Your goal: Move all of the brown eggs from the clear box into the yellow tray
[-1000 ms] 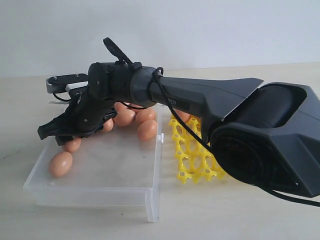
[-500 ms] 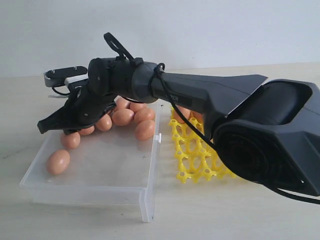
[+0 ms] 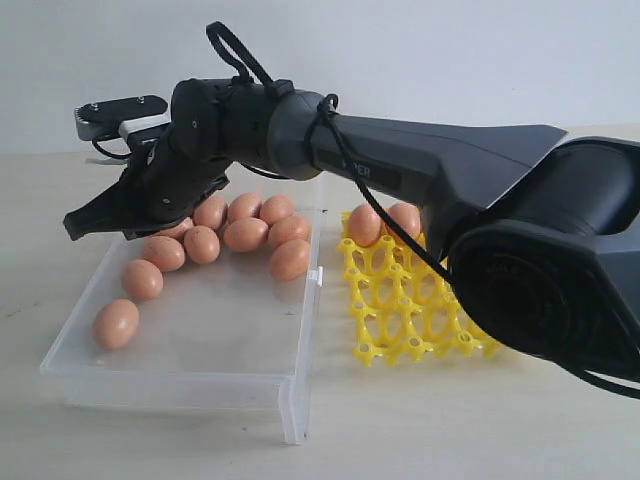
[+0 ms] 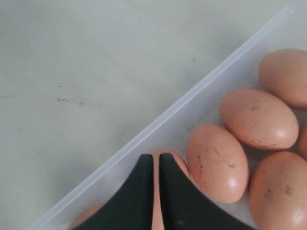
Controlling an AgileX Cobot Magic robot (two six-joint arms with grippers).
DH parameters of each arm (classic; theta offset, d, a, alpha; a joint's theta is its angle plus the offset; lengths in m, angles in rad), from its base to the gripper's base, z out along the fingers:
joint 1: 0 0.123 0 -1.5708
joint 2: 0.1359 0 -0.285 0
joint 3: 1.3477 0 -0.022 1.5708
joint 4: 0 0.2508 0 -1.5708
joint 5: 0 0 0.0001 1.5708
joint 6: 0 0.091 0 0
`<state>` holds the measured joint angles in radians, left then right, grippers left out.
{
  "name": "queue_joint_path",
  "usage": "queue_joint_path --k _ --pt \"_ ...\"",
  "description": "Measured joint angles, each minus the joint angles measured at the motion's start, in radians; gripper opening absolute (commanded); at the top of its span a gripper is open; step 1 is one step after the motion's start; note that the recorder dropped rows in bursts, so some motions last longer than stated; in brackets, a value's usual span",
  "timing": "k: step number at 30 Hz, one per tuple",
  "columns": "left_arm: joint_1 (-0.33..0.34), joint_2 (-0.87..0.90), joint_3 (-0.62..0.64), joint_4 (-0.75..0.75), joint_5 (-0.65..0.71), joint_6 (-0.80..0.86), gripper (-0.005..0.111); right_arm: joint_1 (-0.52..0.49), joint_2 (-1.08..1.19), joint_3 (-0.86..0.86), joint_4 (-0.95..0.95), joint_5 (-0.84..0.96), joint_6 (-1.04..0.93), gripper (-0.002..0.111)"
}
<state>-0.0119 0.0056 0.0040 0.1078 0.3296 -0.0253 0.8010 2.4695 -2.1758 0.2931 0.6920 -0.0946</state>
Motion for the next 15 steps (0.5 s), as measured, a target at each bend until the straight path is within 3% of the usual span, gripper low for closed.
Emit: queue_joint_path --k 4,6,15 --pt "0.0 0.0 0.0 0.0 0.0 0.0 0.0 0.0 0.0 0.0 0.0 0.005 -0.006 0.048" --pt "0.0 0.0 0.0 0.0 0.0 0.0 0.0 0.0 0.0 0.0 -0.002 0.005 -0.008 0.056" --pt "0.0 0.0 0.0 0.0 0.0 0.0 0.0 0.0 0.016 0.0 -0.012 -0.008 -0.008 0.055"
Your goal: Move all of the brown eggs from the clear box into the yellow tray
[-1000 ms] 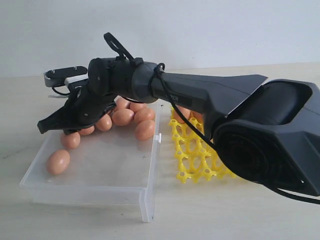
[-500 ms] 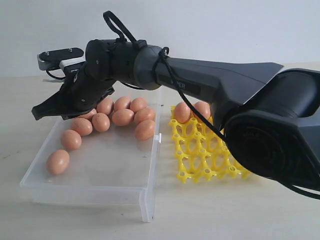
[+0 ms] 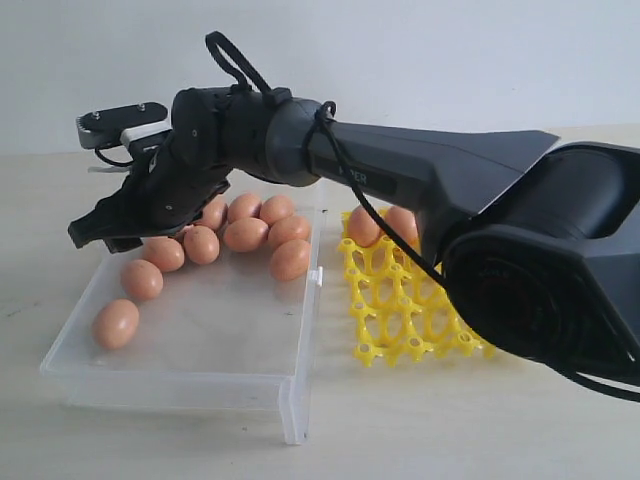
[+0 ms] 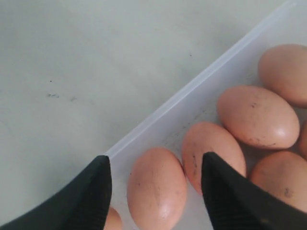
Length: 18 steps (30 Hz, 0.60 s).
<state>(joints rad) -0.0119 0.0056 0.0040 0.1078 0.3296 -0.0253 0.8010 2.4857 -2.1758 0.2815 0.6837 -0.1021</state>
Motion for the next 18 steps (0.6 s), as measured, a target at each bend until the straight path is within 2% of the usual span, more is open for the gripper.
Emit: queue_joint_path --k 8,13,18 --pt "0.0 0.0 0.0 0.0 0.0 0.0 0.0 0.0 0.048 0.0 0.009 0.025 -0.07 0.055" --pt "0.0 0.0 0.0 0.0 0.0 0.0 0.0 0.0 0.048 0.0 0.018 0.029 -0.099 0.063" --pt "0.0 0.0 0.0 0.0 0.0 0.0 0.0 0.0 0.048 0.0 0.019 0.029 -0.105 0.063"
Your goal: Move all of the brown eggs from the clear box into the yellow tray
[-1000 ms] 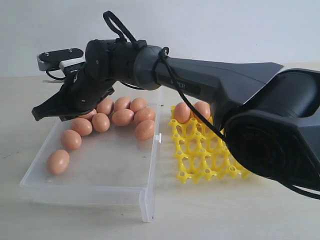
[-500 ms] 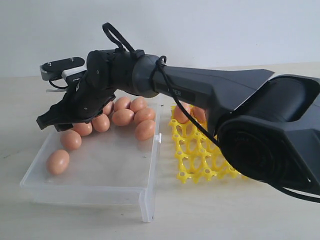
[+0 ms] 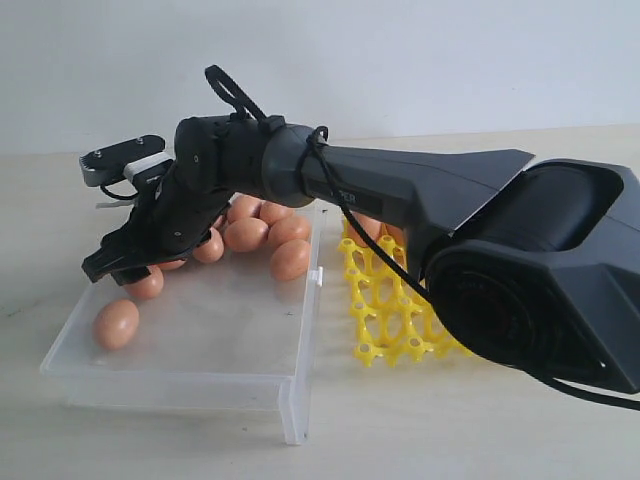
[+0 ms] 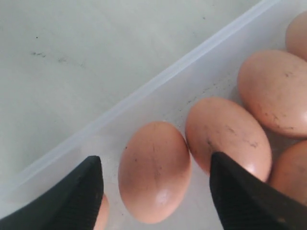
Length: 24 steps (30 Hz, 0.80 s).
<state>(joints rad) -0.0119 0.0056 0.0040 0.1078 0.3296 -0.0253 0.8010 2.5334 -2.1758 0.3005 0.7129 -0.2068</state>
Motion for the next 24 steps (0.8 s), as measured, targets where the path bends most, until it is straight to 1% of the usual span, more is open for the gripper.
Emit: queue_joint_path --k 24 --pt "0.0 0.0 0.0 0.0 0.0 0.0 0.0 0.004 0.058 -0.002 0.044 -0.053 -0.006 0.062"
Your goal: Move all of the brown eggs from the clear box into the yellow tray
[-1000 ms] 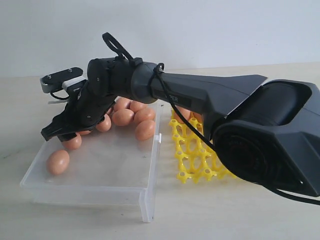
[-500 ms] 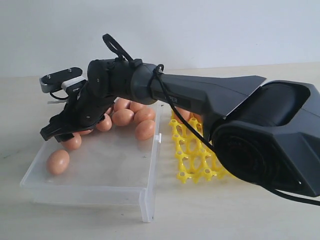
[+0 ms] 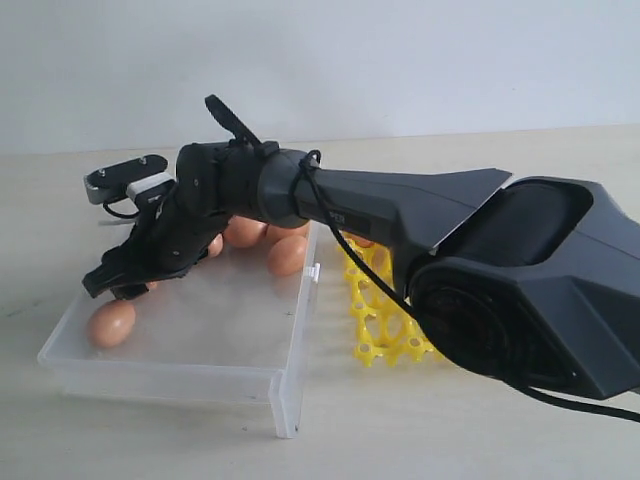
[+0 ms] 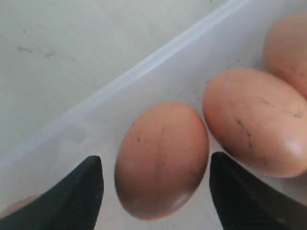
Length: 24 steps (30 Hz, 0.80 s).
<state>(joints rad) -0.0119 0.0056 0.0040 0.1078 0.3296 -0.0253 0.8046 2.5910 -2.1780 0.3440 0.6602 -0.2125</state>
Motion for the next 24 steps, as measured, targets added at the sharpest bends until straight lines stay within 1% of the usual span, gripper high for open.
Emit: queue_joint_path --k 19,24 --pt "0.0 0.0 0.0 0.0 0.0 0.0 0.0 0.005 0.013 0.0 0.001 -0.052 0.013 0.062" --pt "0.0 0.0 0.0 0.0 0.0 0.0 0.0 0.005 0.005 0.0 0.001 -0.091 0.018 0.062"
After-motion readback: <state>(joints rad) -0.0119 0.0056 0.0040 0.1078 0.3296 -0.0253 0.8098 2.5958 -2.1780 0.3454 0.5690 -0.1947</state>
